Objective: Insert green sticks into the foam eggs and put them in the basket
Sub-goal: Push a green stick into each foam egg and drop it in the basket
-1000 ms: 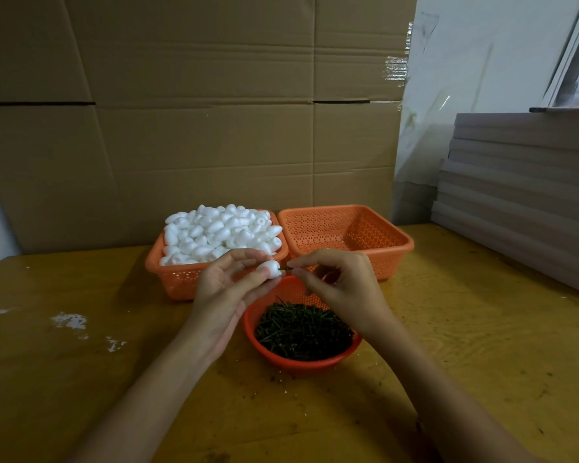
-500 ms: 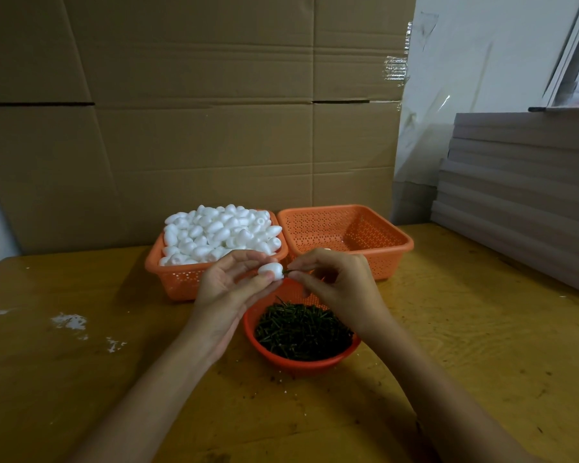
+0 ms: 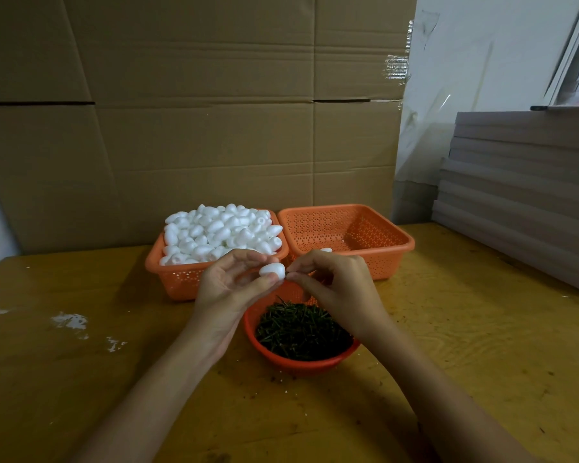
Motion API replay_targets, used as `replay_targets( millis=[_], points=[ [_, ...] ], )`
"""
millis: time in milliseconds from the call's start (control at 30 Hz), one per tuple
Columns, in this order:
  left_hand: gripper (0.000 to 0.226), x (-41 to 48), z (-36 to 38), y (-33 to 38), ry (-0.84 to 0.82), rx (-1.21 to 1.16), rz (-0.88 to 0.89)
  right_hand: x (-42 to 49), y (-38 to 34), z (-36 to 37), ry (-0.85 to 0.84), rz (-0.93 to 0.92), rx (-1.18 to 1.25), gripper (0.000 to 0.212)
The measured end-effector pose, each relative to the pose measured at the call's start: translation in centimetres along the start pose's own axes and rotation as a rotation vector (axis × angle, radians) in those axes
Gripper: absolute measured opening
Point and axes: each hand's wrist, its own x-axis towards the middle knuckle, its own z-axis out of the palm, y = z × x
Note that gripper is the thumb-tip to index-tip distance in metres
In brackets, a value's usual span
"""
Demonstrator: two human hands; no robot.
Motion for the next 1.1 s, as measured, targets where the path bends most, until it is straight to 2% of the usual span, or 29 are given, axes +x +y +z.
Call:
replay_targets(
  millis=[100, 233, 400, 833, 1100],
  points=[
    [0.046, -0.06, -0.06, 0.1, -0.004, 0.015, 0.002, -0.02, -0.14, -0.1, -0.011, 0.004, 0.024, 0.008],
    [0.047, -0.02, -0.14, 0.13, -0.011, 0.019, 0.008, -0.02, -0.15, -0.09, -0.015, 0.008, 0.035, 0.01],
    [0.044, -0.01, -0.13, 0.11, -0.006, -0.014, 0.017, -0.07, -0.18, 0.2, -0.039, 0.056, 0.038, 0.014],
    [0.035, -0.05, 0.1, 0.15, -0.019, -0.032, 0.015, -0.15, -0.74, 0.4, -0.082, 0.101, -0.002, 0.009],
    [0.038, -0.02, -0.01, 0.02, -0.026, -0.027, 0.002, -0.22, -0.99, 0.46, -0.094, 0.09, 0.025, 0.01]
  ],
)
